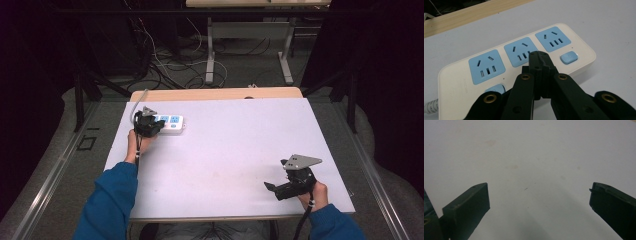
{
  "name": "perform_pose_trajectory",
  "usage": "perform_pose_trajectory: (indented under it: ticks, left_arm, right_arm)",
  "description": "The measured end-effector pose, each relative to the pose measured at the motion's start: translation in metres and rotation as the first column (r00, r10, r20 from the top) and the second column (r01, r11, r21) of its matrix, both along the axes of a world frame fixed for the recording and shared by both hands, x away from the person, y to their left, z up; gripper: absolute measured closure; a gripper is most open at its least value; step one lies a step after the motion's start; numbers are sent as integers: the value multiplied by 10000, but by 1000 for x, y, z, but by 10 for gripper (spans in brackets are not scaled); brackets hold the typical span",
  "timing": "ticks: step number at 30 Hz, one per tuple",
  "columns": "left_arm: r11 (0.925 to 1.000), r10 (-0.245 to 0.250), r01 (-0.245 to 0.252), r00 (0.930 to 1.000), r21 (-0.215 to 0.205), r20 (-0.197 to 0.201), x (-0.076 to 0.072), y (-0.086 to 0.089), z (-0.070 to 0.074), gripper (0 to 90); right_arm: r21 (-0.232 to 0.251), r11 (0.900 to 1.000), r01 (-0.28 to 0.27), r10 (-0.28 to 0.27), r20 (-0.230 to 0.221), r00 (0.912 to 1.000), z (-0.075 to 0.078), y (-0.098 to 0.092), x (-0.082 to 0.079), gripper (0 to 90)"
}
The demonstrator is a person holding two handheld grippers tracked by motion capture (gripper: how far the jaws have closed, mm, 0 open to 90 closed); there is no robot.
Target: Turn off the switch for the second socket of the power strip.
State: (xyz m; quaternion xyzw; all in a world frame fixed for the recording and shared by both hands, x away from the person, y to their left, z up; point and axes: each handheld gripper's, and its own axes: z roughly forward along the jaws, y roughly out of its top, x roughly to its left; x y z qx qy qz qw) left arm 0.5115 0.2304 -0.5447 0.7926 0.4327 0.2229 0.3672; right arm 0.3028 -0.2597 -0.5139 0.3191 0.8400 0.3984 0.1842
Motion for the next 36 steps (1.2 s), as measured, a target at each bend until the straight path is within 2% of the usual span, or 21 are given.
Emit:
perform_pose_trajectory:
  ticks: [20, 23, 24, 25, 36]
  left_arm:
    - [10000, -15, 16, 10000, 59, -45, 0, 0, 0, 900]
    - [10000, -56, 56, 9999, 23, -91, 1, 1, 0, 900]
    - [9999, -46, 44, 9999, -129, -94, 1, 1, -1, 900]
    - [9999, -41, 40, 9999, -137, -92, 1, 2, -1, 900]
    - [9999, -43, 42, 9999, -95, -102, 0, 1, -1, 900]
  right_arm:
    - [-17, 10000, 0, 0, 25, 10000, 0, 0, 0, 23]
    - [16, 10000, 17, -17, -58, 10000, 0, 0, 0, 23]
    - [20, 10000, 17, -17, -59, 10000, 0, 0, 0, 23]
    - [-7, 10000, -19, 19, 39, 10000, 0, 0, 1, 23]
    - [26, 10000, 11, -11, -2, 10000, 0, 0, 0, 23]
